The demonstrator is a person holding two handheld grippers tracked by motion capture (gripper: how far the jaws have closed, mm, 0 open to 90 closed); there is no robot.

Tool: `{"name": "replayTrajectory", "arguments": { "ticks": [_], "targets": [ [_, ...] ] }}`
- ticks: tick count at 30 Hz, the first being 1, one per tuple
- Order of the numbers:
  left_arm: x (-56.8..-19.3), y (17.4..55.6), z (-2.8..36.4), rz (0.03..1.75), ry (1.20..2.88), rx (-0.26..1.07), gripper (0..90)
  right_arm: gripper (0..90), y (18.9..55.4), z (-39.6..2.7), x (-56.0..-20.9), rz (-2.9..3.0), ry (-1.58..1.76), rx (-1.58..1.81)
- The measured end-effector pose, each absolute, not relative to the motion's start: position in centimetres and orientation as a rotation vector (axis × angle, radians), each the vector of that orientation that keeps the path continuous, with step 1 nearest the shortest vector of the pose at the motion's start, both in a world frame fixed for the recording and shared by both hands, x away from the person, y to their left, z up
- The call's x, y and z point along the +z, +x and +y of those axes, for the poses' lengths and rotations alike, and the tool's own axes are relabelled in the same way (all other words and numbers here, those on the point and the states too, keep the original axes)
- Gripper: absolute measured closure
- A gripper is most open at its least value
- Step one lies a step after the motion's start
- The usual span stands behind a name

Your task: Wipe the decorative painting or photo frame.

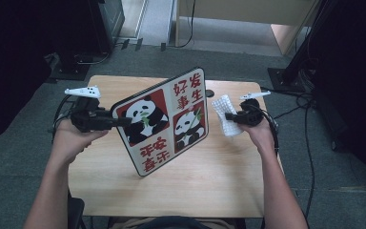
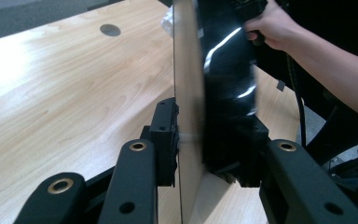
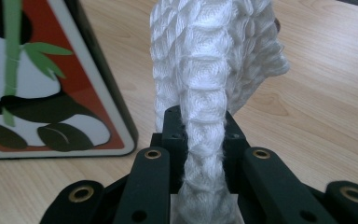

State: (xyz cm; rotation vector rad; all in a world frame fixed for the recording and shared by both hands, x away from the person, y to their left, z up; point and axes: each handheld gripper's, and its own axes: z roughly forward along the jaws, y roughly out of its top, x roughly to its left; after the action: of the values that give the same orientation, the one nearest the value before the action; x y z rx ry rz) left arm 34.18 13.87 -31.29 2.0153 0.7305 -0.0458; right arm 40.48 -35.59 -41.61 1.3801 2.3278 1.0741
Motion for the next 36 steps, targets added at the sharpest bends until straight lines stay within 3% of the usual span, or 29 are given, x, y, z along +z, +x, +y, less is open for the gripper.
{"name": "replayTrajectory", "arguments": {
  "ticks": [12,24,36],
  "targets": [
    [-31.7,34.2,13.5,0.709,2.000,-0.031,67.6,78.7,40.7,-34.6,-39.5,2.330,1.387,1.110],
    [-31.8,34.3,13.5,0.722,1.987,-0.044,70.7,75.2,41.3,-34.0,-34.4,2.359,1.297,1.186],
    [-31.8,34.4,13.3,0.719,1.988,-0.045,77.8,79.8,42.2,-33.0,-31.0,2.388,1.236,1.158]
  ]
}}
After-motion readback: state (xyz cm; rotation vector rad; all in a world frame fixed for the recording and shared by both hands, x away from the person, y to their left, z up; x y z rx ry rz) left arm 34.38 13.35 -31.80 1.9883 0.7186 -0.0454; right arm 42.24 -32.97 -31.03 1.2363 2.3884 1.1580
